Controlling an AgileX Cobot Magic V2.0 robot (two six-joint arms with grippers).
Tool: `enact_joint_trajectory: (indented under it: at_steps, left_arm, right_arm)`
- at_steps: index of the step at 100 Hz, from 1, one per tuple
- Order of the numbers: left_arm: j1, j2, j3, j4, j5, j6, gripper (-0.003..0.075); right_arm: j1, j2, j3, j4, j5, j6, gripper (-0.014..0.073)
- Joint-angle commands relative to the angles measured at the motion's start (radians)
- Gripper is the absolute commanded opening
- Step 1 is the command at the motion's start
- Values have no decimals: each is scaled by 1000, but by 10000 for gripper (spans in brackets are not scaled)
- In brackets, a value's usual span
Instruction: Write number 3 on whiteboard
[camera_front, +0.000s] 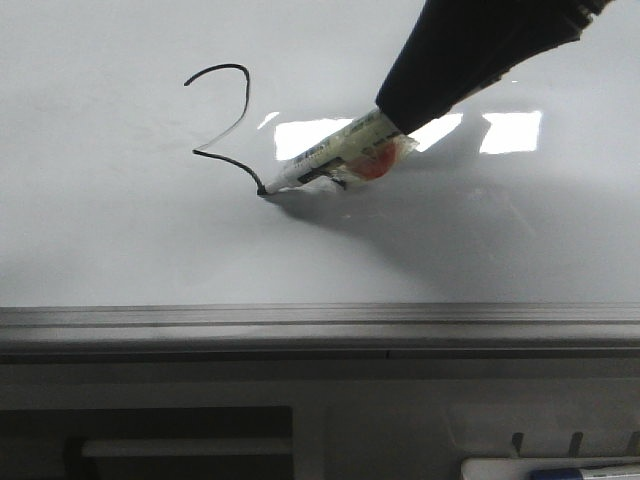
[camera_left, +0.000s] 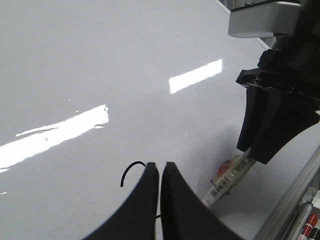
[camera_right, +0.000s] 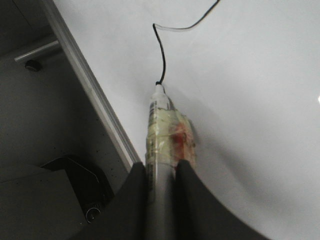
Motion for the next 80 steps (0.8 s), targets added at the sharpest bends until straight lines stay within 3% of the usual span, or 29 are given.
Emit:
enact_joint_trajectory:
  at_steps: [1,15,39,64,71,80]
  left_arm:
    - [-3,-2,-31,-16,-79,0,-20]
    - [-3,-2,-31,-16,-79,0,-20]
    - [-3,-2,-31,-12,-68,5,-20]
    - [-3,36,-31,299,-50,-10,-16]
    - [-3,69,-31,354,-52,-10,29]
    - [-3,112,-31,432,-73,-10,167]
  right_arm:
    - [36,19,-16,-35,-66,12,-60]
    - [99,91,-35,-36,-144,12,-60]
    - [115,73,-82,-28,-89,38,-60]
    - [185,-56,-82,-19,55,38,-60]
    - [185,-57,-82,-19,71,38,-60]
    - [185,-49,-82,-19,71,38,-60]
